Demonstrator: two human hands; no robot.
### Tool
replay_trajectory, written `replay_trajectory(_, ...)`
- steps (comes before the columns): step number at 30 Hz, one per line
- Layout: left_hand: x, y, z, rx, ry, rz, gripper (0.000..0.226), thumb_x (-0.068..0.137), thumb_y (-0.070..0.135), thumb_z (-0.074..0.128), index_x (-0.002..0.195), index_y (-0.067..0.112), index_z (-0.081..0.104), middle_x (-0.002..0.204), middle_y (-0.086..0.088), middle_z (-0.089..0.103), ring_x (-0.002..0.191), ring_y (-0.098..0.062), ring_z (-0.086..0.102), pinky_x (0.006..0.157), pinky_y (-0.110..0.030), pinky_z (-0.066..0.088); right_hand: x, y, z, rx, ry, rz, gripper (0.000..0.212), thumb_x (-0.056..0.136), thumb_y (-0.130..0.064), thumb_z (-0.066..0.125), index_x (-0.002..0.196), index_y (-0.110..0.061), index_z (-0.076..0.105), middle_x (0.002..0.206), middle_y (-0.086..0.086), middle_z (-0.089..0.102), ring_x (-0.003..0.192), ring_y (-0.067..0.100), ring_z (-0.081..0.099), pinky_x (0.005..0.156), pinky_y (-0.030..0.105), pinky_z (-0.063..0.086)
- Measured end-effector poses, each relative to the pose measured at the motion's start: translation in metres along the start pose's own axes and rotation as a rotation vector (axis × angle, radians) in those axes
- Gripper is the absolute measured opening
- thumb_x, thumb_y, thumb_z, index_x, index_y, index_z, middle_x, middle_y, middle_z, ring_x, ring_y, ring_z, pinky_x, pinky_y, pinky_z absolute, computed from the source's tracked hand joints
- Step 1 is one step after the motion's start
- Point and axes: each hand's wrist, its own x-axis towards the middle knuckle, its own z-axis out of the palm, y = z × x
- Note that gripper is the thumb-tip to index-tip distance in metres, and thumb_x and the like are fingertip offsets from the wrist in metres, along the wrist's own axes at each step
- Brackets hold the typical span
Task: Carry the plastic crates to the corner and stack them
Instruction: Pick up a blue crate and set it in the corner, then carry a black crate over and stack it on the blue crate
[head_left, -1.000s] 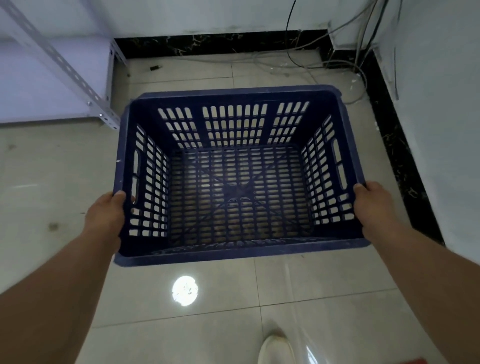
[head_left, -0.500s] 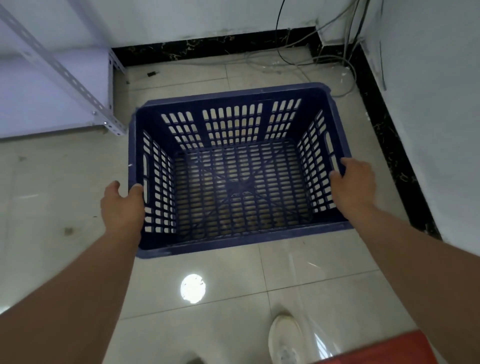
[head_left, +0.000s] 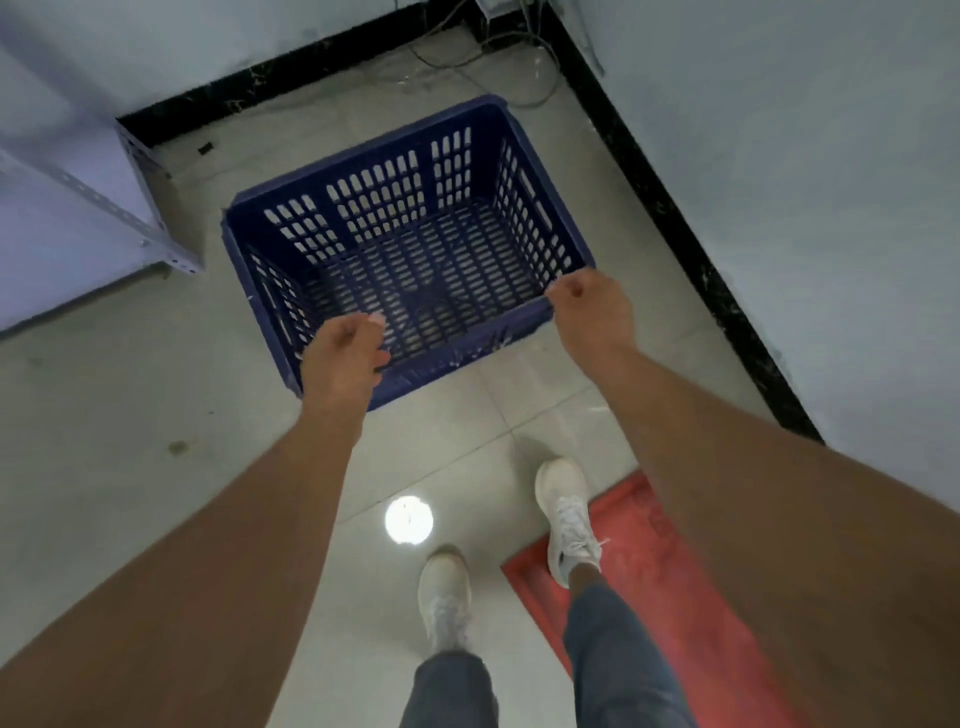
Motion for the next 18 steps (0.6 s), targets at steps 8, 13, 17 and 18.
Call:
replay_trajectory(8,-0.101,0.005,0.022,0.178,-0.206,0.096,0.013,0.093,0.029,0.058,0.102,0.020,0.057,0.091,0.007,0.060,0.086,-0.012,0.058,0.074,-0.025,0.049,-0.114,0.054,-0.060,0.272,0.107,0.212,0.024,0.093,-0.027,0.050,0.099,-0.009,0.064,0.087,0.003,0.064,0.091,0.026,0.065,0.077,0.032,0.051)
replay_trajectory(13,-0.160,-0.004,0.055,0.290,-0.306,0.131,0.019,0.091,0.032,0.057,0.106,0.021,0.058,0.097,0.006,0.062,0.092,-0.012,0.061,0.082,-0.029,0.052,-0.170,0.103,-0.100,0.371,0.197,0.339,0.019,0.092,-0.029,0.051,0.096,-0.015,0.063,0.090,0.006,0.068,0.093,0.026,0.065,0.083,0.038,0.052)
replay_trajectory(17,-0.210,-0.021,0.090,0.330,-0.398,0.166,0.021,0.090,0.031,0.057,0.109,0.021,0.058,0.103,0.001,0.063,0.092,-0.013,0.062,0.081,-0.030,0.051,-0.208,0.148,-0.133,0.429,0.282,0.417,0.021,0.090,-0.031,0.050,0.098,-0.018,0.065,0.096,0.004,0.068,0.094,0.025,0.064,0.083,0.041,0.053)
replay_trajectory(18,-0.223,-0.028,0.099,0.335,-0.415,0.177,0.021,0.090,0.031,0.058,0.108,0.021,0.059,0.102,0.001,0.063,0.090,-0.013,0.062,0.079,-0.029,0.051,-0.218,0.160,-0.143,0.434,0.297,0.430,0.023,0.091,-0.030,0.049,0.101,-0.017,0.065,0.096,0.001,0.067,0.094,0.023,0.063,0.082,0.037,0.052)
